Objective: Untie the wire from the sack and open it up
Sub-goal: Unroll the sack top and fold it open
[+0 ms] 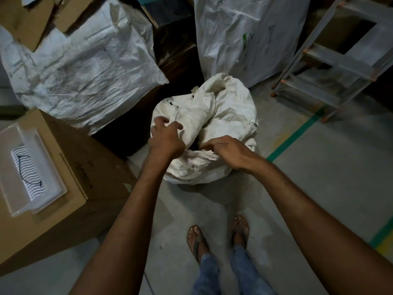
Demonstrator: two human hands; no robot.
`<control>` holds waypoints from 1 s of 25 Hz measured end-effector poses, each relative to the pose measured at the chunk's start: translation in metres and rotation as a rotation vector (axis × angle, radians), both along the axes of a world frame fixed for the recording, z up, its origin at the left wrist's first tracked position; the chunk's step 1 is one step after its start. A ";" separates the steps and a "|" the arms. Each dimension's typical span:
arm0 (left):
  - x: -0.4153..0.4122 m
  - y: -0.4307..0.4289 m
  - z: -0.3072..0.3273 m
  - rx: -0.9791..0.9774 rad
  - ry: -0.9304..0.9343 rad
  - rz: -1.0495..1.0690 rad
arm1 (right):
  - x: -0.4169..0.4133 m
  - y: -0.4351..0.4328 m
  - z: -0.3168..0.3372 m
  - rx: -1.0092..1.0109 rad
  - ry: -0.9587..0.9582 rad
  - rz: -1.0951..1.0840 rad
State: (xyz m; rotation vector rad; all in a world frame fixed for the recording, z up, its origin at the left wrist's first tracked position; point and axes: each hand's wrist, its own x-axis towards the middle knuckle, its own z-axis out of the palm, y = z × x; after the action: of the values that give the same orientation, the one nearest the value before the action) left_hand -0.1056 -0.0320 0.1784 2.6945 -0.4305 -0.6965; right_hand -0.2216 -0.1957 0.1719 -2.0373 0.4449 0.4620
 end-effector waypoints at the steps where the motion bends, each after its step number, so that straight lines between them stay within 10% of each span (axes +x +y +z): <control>1: 0.001 0.004 -0.003 0.129 -0.100 -0.261 | -0.001 -0.005 -0.006 -0.061 0.004 -0.001; 5: -0.003 0.006 -0.036 0.337 -0.131 -1.064 | 0.000 -0.031 -0.035 -0.432 0.175 0.478; 8: -0.004 0.015 -0.062 0.378 -0.169 -1.274 | -0.003 -0.031 -0.063 -0.626 0.189 0.807; 12: 0.002 0.029 -0.063 0.243 -0.384 -1.162 | -0.011 -0.019 -0.083 -0.673 0.037 0.809; 19: -0.012 0.046 -0.059 -0.011 -0.585 -0.522 | -0.015 -0.003 -0.076 -0.865 -0.543 0.079; 25: -0.016 0.079 -0.075 0.034 -0.543 -0.820 | -0.009 -0.013 -0.096 -0.967 -0.876 0.018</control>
State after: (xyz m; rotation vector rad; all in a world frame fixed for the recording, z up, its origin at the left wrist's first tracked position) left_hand -0.1211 0.0472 0.1030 2.6492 -1.7136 -0.1115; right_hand -0.2305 -0.2085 0.0759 -2.8710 0.0808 -0.8020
